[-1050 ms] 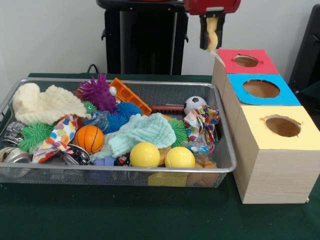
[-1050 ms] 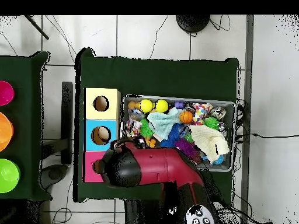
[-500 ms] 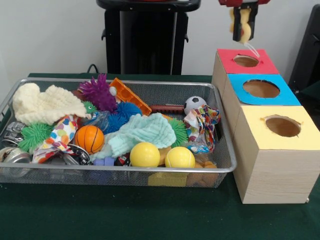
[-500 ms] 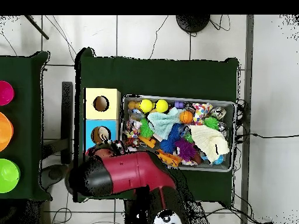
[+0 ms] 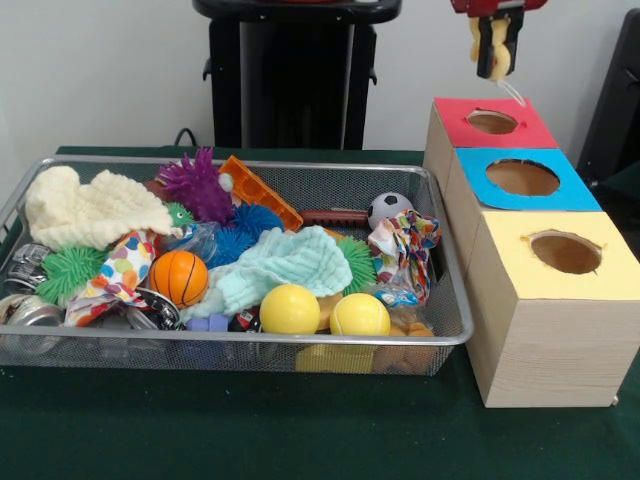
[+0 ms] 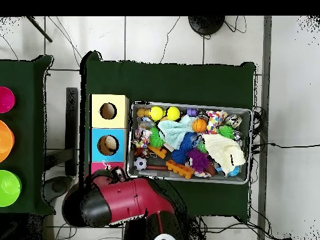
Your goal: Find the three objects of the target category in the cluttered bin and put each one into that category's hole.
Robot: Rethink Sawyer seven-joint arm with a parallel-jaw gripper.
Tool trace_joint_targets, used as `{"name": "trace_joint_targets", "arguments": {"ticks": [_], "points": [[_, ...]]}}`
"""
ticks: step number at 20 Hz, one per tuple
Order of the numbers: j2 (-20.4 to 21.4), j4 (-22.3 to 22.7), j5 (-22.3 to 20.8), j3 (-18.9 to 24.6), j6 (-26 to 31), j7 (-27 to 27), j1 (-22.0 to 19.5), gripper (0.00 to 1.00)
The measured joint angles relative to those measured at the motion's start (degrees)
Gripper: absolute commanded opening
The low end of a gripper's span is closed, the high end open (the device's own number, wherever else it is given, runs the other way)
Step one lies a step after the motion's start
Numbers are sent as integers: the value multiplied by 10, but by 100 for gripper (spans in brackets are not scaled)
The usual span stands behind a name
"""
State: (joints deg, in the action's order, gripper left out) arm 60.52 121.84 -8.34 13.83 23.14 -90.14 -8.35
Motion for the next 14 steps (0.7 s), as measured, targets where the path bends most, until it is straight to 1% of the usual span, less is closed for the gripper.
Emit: {"name": "trace_joint_targets", "arguments": {"ticks": [10, 14], "points": [[-23, 52, 0, -31, -98, 0, 14, 0], [-36, 64, 1, -47, -123, 0, 26, 0]]}}
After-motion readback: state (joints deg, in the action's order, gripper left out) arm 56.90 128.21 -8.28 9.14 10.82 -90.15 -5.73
